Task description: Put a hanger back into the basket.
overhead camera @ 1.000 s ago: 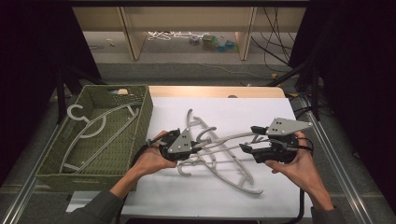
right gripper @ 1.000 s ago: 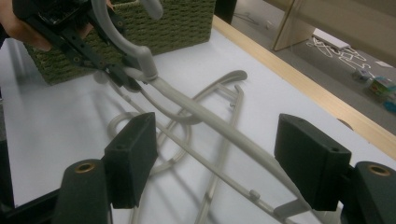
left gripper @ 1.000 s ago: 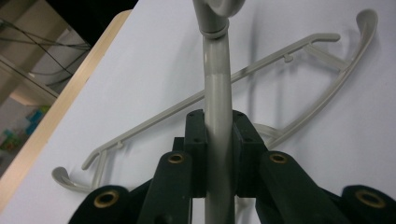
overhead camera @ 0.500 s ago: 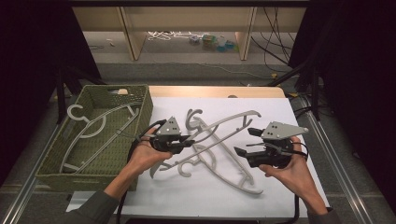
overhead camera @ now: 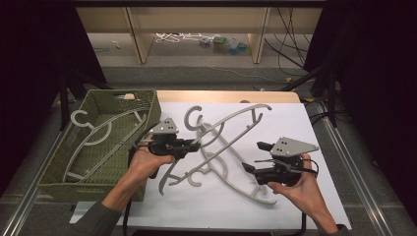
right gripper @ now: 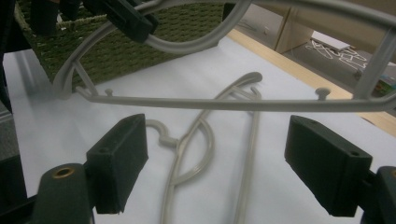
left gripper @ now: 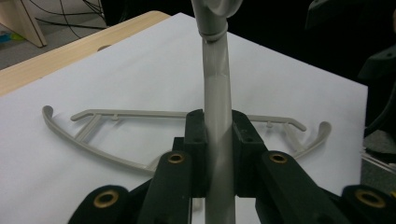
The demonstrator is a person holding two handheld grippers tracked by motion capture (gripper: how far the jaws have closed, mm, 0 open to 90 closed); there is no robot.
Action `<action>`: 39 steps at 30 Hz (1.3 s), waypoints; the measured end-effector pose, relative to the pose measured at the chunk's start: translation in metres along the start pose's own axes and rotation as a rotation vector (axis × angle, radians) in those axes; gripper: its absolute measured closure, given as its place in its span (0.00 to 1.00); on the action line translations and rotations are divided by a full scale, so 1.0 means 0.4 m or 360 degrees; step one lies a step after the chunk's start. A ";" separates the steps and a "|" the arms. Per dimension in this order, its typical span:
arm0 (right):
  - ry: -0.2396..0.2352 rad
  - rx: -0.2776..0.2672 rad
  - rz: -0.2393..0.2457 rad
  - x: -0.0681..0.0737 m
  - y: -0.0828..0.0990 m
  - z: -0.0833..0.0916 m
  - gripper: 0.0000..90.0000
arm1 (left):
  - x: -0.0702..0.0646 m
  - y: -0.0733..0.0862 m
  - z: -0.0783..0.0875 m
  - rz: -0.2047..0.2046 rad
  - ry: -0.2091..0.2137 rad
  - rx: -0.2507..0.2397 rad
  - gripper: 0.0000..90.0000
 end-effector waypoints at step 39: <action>-0.0039 -0.0039 -0.0118 0.025 0.071 -0.053 0.19 | -0.004 -0.050 0.183 0.0226 0.0018 -0.0306 0.88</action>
Point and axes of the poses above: each handheld gripper's, and its own axes: z roughly backward along the jaws, y roughly out of its underside, x roughly to its left, the point moved 4 cm from there along -z, roughly forward along the jaws, and after that the axes turned 11 degrees about -z, right-handed, at the moved point
